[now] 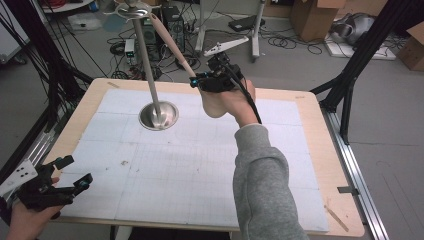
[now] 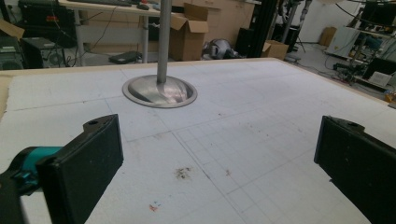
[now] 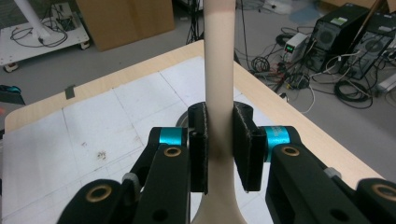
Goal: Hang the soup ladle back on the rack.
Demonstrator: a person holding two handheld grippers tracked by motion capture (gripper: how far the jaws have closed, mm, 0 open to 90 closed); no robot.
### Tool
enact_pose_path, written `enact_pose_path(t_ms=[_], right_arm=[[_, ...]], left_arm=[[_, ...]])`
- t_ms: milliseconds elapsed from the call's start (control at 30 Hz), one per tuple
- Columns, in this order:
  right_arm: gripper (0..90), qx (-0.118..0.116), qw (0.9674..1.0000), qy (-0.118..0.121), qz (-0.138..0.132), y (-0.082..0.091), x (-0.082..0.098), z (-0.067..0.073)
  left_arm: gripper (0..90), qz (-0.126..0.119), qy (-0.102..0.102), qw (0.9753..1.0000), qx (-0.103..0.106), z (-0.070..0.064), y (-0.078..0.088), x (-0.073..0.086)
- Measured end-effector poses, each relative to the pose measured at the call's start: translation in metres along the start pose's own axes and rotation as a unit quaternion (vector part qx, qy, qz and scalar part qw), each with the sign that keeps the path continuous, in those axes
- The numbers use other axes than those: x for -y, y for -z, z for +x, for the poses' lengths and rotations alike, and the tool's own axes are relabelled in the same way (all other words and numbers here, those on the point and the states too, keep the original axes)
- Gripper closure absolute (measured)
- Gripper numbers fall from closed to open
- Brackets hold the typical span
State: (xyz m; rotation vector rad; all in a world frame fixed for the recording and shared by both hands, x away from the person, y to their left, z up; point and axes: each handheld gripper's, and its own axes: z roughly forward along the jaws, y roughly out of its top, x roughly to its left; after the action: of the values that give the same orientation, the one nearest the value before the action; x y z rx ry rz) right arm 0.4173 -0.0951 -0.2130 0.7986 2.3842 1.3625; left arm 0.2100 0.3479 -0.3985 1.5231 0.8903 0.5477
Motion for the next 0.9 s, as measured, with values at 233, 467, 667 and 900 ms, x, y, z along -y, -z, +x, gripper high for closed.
enact_pose_path(t_ms=[233, 467, 667, 900], right_arm=[[77.4, 0.004, 0.9999, -0.001, 0.013, -0.016, 0.000, 0.001], [77.4, -0.006, 0.9999, -0.009, -0.001, -0.038, 0.004, 0.002], [77.3, -0.007, 0.9999, -0.012, -0.008, -0.048, 0.008, 0.003], [77.3, -0.003, 0.9998, -0.015, -0.009, -0.059, 0.008, 0.003]], left_arm=[[1.7, 0.001, 0.001, 1.0000, 0.000, 0.003, -0.001, 0.001], [1.7, 0.002, 0.001, 1.0000, 0.002, 0.003, -0.002, 0.002], [1.7, 0.012, 0.002, 0.9999, 0.005, 0.001, -0.004, 0.004], [1.8, 0.007, 0.005, 1.0000, -0.001, 0.003, 0.001, 0.004]])
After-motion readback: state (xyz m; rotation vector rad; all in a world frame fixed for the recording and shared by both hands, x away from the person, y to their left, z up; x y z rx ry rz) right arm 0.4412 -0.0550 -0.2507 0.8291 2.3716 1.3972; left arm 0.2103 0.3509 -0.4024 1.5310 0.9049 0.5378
